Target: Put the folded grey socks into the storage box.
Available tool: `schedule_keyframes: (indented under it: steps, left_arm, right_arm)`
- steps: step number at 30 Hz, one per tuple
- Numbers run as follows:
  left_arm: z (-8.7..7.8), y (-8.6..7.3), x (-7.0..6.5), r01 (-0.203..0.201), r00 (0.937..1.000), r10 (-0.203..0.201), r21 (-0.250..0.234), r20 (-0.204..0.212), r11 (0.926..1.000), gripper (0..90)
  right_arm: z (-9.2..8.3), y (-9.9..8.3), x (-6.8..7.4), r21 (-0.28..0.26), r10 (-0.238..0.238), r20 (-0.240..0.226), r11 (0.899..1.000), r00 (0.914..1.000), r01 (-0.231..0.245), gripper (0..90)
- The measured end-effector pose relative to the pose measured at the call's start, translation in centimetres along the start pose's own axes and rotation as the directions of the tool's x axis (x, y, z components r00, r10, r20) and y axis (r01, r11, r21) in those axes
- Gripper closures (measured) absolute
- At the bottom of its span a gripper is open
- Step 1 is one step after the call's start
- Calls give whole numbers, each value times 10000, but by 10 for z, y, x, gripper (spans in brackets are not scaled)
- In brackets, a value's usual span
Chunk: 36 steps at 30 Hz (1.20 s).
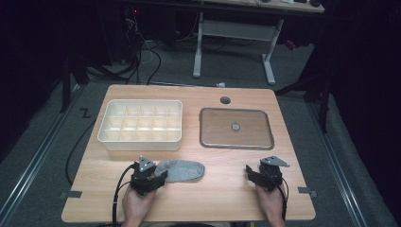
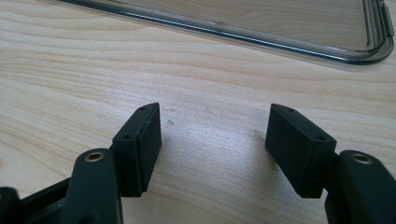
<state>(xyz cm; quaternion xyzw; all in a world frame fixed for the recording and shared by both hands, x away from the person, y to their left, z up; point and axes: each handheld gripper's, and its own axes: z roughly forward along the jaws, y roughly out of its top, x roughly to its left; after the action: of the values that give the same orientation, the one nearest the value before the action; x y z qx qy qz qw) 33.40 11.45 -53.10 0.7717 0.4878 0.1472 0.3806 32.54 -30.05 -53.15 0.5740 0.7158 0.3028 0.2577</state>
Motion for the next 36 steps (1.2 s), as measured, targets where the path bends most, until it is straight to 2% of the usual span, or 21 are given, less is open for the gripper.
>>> schedule_keyframes:
  steps: [2, 6, 12, 16, 19, 23, 24, 26, 30, 33, 36]
  left_arm:
    - [1, 1, -1, -83, 10000, 83, -53, -50, 10000, 470]
    - [3, 3, -4, 57, 9999, -56, 31, -92, 10000, 471]
    - [7, 7, -8, -154, 9998, 157, 206, -144, 9997, 469]
    - [10, 10, -14, -248, 9996, 252, 321, -115, 9992, 467]
    - [12, 11, -18, -304, 9995, 306, 326, -54, 9990, 465]
    - [13, 12, -20, -295, 9996, 296, 302, -2, 9991, 466]
    - [14, 12, -23, -343, 9994, 342, 269, 33, 9990, 467]
    - [15, 12, -25, -505, 9987, 504, 218, 37, 9985, 468]
    - [16, 13, -30, -440, 9990, 438, 329, 77, 9985, 468]
    - [17, 14, -33, -428, 9991, 426, 365, 64, 9984, 467]
    - [18, 14, -37, -448, 9990, 445, 390, 75, 9982, 467]
  right_arm:
    - [0, 0, 0, 1, -16, -14, 10000, 10000, 16, 359]
    - [0, 0, 0, 15, -52, -61, 10000, 10000, 52, 354]
    - [0, 0, 0, 7, -33, -82, 10000, 10000, 33, 367]
    - [-3, 1, 4, 145, -70, -140, 9999, 9999, 72, 445]
    - [-5, 3, 9, 329, -153, -413, 9993, 9990, 167, 478]
    - [-10, 3, 19, 268, -270, -685, 9992, 9973, 289, 514]
    - [-15, 4, 28, 159, -530, -919, 9984, 9944, 547, 553]
    - [-19, 5, 36, 55, -681, -1233, 9976, 9900, 693, 578]
    - [-26, 9, 56, -204, -1043, -2004, 9945, 9741, 1023, 627]
    - [-31, 12, 72, -397, -1350, -2525, 9908, 9581, 1292, 653]
    - [-34, 18, 89, -636, -1717, -3054, 9851, 9366, 1599, 670]
